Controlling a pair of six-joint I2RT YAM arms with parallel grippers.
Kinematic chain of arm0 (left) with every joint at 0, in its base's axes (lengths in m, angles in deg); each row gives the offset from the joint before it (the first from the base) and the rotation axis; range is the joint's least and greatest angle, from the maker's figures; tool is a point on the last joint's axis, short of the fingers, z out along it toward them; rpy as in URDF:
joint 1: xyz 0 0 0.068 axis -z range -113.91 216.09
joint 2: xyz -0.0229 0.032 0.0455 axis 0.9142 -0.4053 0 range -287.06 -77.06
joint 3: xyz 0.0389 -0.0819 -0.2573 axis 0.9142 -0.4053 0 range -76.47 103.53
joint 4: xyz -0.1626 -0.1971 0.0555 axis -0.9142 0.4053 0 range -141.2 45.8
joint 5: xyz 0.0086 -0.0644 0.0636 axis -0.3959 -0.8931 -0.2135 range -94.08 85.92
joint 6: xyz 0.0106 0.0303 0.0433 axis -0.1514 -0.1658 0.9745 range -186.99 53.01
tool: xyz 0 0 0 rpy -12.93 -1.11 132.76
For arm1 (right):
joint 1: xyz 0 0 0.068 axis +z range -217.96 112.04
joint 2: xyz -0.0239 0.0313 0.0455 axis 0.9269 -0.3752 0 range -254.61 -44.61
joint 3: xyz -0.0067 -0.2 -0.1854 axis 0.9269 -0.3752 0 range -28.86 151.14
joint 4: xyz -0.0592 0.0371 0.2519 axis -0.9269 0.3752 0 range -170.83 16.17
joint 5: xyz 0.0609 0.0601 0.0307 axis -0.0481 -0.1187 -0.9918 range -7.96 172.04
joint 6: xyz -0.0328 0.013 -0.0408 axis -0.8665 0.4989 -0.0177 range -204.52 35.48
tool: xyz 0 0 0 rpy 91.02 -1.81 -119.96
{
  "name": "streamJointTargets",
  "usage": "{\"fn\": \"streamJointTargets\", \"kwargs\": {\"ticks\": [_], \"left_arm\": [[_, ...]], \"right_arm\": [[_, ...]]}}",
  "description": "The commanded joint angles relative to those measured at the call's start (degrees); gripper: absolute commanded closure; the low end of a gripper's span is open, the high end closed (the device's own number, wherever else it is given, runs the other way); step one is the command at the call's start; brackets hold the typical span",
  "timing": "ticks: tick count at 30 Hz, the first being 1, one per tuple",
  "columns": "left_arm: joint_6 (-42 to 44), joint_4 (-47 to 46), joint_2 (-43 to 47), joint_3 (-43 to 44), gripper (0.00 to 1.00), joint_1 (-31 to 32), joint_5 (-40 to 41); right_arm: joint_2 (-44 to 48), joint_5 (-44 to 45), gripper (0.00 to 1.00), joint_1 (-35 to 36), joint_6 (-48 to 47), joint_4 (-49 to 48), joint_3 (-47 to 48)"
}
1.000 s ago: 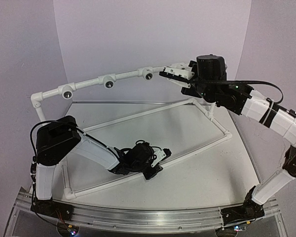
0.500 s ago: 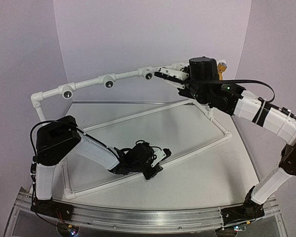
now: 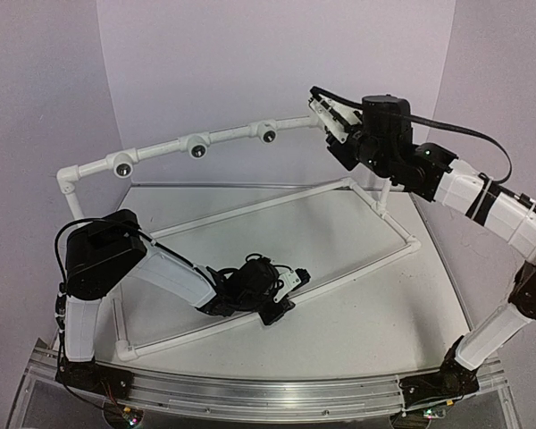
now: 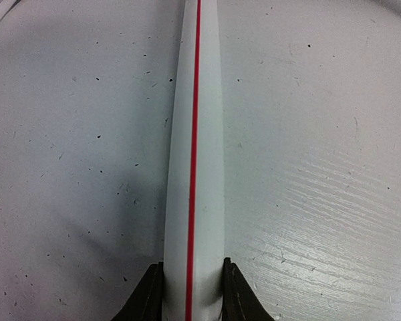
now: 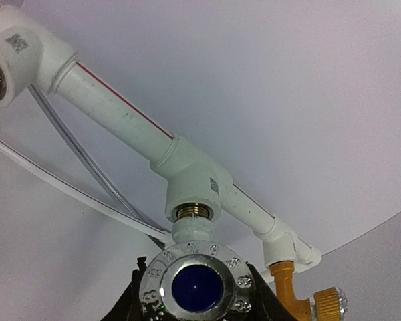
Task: Install the water faucets
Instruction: Screw the water faucet onto the adaptor.
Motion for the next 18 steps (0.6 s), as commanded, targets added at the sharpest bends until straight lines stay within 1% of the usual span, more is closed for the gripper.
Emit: {"fn": "streamJointTargets", "kwargs": {"ticks": [1, 5, 10, 14, 16, 18], "left_arm": [[-3.0, 15.35, -6.81, -4.25, 1.0, 0.28, -2.33], [-2.95, 15.34, -6.79, -4.26, 1.0, 0.29, -2.33], [-2.97, 15.35, -6.69, -4.45, 1.0, 0.31, -2.33], [-2.95, 15.35, -6.68, -4.57, 1.0, 0.28, -2.33], [-2.89, 15.35, -6.68, -4.64, 1.0, 0.3, -2.33], [-2.88, 15.31, -6.68, -4.65, 1.0, 0.3, -2.32]], "right_arm": [[1.51, -3.68, 1.0, -5.89, 20.23, -1.92, -0.33], [1.17, -5.43, 1.0, -6.6, 31.59, -2.95, -0.72], [1.98, -4.61, 1.0, -6.96, 46.98, -7.43, -5.38], [3.76, -2.74, 1.0, -7.46, 65.42, -13.4, -11.48], [3.99, -1.27, 1.0, -7.67, 75.86, -13.76, -12.43], [3.93, -2.1, 1.0, -8.24, 87.73, -13.71, -12.74]]}}
